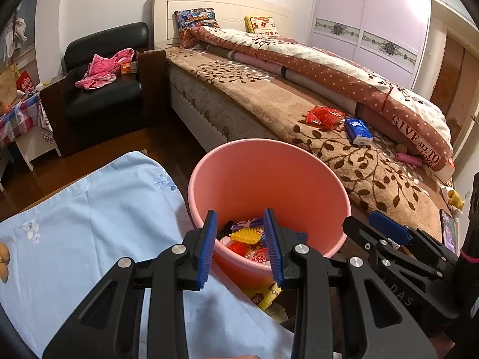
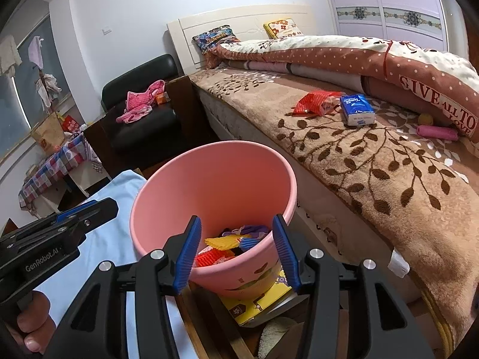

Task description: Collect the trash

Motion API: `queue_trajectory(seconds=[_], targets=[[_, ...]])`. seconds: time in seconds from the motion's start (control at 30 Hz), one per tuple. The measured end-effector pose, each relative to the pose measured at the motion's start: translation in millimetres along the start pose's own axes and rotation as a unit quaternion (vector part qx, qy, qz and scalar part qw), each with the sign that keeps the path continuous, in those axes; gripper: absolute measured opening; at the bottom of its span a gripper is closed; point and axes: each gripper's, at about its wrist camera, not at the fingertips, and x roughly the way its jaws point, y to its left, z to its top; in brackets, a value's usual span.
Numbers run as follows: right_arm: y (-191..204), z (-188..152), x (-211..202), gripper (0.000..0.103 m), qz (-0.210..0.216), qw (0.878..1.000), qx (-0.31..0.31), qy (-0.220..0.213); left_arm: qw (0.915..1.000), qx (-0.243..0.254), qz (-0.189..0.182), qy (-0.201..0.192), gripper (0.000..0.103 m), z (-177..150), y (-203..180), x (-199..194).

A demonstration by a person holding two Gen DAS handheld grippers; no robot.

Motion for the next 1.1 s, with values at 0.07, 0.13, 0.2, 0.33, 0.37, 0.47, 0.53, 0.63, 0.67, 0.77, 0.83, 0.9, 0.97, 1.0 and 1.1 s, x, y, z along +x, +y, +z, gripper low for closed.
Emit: queue_trajectory(seconds=[0.07, 0.13, 0.2, 0.33, 0.37, 0.47, 0.53, 0.63, 0.67, 0.77, 0.83, 0.9, 0.97, 1.0, 1.1], targets=[[1.0, 0.0, -1.6, 0.049, 0.000, 1.000, -0.002, -0.001, 1.0000, 0.001, 0.000, -0.002, 0.032, -1.2, 0.4, -2.4], [2.9, -0.5, -3.5, 0.049, 0.000, 1.000, -0.004, -0.002, 1.0000, 0.001, 0.002, -0.003, 0.032, -1.9, 0.6, -4.0], [4.0, -1.0, -5.5, 0.049, 0.001, 1.000, -0.005, -0.003, 1.0000, 0.000, 0.003, -0.004, 0.032, -2.6, 0.8, -5.6], [6.1, -1.4, -8.3, 0.049, 0.002, 1.000, -0.007, -0.005, 1.0000, 0.000, 0.003, -0.007, 0.032, -3.4, 1.8, -9.6], [6.3, -1.2, -8.7, 0.049, 0.002, 1.000, -0.008, -0.005, 1.0000, 0.000, 0.002, -0.008, 0.032, -3.6, 1.8, -10.3], [7.2, -1.9, -10.1, 0.049, 0.002, 1.000, -0.009, -0.006, 1.0000, 0.000, 0.002, -0.009, 0.032, -3.4, 2.0, -11.4], [7.2, -2.0, -10.1, 0.049, 0.002, 1.000, -0.009, -0.006, 0.9999, -0.001, 0.004, -0.010, 0.032, -3.9, 2.5, -12.2], [7.3, -2.2, -10.0, 0.049, 0.002, 1.000, -0.009, -0.005, 0.9999, -0.001, 0.004, -0.011, 0.032, -4.7, 3.2, -12.8], [7.4, -2.3, -10.1, 0.049, 0.002, 1.000, -0.009, -0.005, 0.9999, -0.001, 0.005, -0.013, 0.032, -5.2, 3.3, -13.3], [7.8, -2.4, -10.1, 0.049, 0.002, 1.000, -0.009, -0.005, 0.9999, 0.004, 0.005, -0.012, 0.032, -6.3, 3.2, -13.4], [7.9, -2.5, -10.1, 0.049, 0.002, 1.000, -0.009, -0.005, 0.9999, 0.008, 0.010, -0.007, 0.032, -6.6, 2.6, -12.3], [8.0, -2.5, -10.1, 0.049, 0.002, 1.000, -0.009, -0.005, 0.9998, 0.009, 0.015, 0.001, 0.032, -6.7, 2.1, -9.9], [8.1, -2.6, -10.2, 0.049, 0.002, 1.000, -0.009, -0.005, 0.9998, 0.005, 0.015, 0.008, 0.032, -7.2, 3.3, -7.0], [8.1, -2.6, -10.2, 0.049, 0.002, 1.000, -0.009, -0.005, 0.9998, 0.003, 0.015, 0.009, 0.032, -7.8, 4.3, -6.3], [8.8, -3.3, -10.1, 0.049, 0.002, 1.000, -0.008, -0.004, 0.9998, -0.003, 0.015, 0.011, 0.032, -9.5, 6.9, -5.1]])
